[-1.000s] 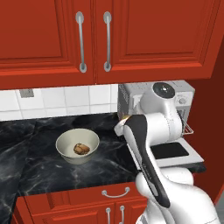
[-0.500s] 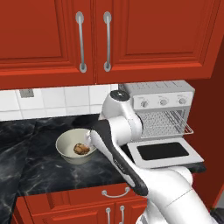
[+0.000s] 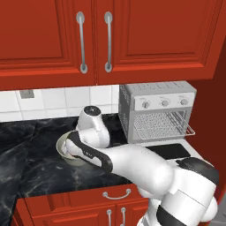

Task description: Pick up the heated bread from the toaster oven and place it in the bowl. Then move the bread bowl to the dining counter.

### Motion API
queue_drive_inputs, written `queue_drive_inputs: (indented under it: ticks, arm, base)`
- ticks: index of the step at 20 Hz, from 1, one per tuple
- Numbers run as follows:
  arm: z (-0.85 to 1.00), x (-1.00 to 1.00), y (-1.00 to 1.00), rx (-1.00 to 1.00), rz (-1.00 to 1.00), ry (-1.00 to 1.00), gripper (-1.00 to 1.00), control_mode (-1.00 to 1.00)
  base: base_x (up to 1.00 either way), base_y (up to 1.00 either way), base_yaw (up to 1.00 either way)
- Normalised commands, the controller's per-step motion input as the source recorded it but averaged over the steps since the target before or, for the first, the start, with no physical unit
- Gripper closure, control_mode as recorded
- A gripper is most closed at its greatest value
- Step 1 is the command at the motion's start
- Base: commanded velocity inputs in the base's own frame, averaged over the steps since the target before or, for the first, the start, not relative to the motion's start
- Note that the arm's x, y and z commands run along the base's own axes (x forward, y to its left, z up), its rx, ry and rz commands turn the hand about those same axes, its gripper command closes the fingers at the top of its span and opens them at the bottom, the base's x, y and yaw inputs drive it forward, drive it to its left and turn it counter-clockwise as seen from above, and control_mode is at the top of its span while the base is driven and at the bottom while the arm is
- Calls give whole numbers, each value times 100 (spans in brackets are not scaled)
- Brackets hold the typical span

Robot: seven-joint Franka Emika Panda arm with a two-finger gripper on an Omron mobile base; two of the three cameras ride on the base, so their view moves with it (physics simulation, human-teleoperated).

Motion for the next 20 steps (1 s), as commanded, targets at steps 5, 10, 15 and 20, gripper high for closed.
queue_drive_inputs:
  ticks: [5,10,15,20]
  arm:
    - [-31,84,48,-1,0,0,-100,-100]
    - [2,21,4,0,-8,1,-100,-100]
    - [17,-11,-7,1,-28,4,-100,-100]
    - [22,-43,-66,9,-44,11,-100,-100]
  base:
    - [0,0,0]
    - [0,0,0]
    - [0,0,0]
    - [0,0,0]
